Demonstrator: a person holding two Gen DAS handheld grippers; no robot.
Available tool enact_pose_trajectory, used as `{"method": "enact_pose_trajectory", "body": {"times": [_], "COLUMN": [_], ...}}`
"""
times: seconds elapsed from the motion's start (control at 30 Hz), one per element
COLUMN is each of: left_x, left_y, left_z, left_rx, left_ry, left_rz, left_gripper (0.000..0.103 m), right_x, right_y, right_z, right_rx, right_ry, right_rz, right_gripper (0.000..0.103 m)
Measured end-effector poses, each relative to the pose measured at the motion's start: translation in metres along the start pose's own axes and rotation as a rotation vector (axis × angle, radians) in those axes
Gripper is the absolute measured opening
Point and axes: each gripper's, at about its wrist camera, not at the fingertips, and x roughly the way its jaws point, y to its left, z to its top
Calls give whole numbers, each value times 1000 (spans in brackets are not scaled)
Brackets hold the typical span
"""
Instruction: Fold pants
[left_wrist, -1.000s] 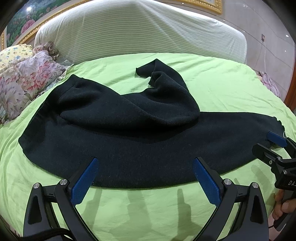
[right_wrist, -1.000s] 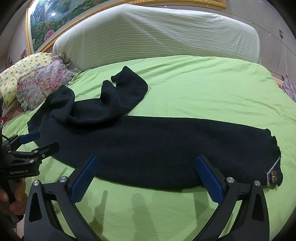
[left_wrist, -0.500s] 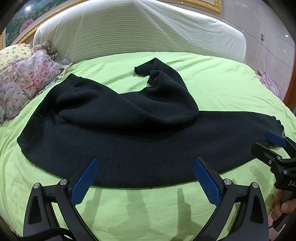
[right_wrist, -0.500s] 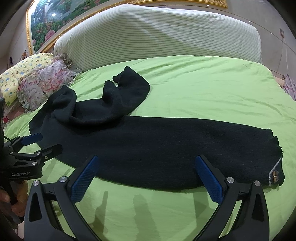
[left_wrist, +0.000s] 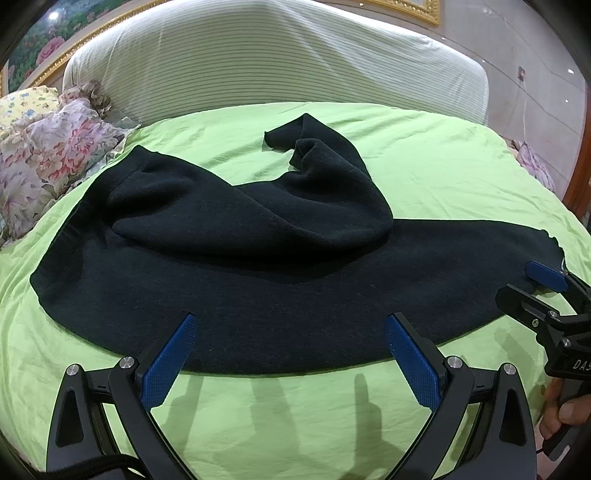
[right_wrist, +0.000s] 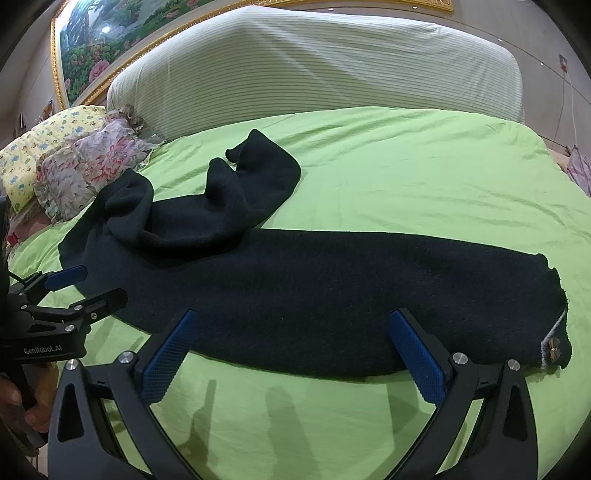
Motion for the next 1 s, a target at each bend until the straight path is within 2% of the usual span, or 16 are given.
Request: {"method": "enact_pose_trajectory", "body": {"times": [0.6,1.0], "left_x": [-3,-3], "left_y": [-3,-14], "left_z": [3,22], "left_rx": [12,106], "left_ry": [-5,-43], "left_rz": [-11,3], "left_gripper": [101,101], "right_x": [-6,-2], "right_y": [-2,-14], "right_z": [9,28], "right_rx": [12,37], "right_ry": [-14,-21], "right_rz": [15,24], "right_gripper": [103,103]}}
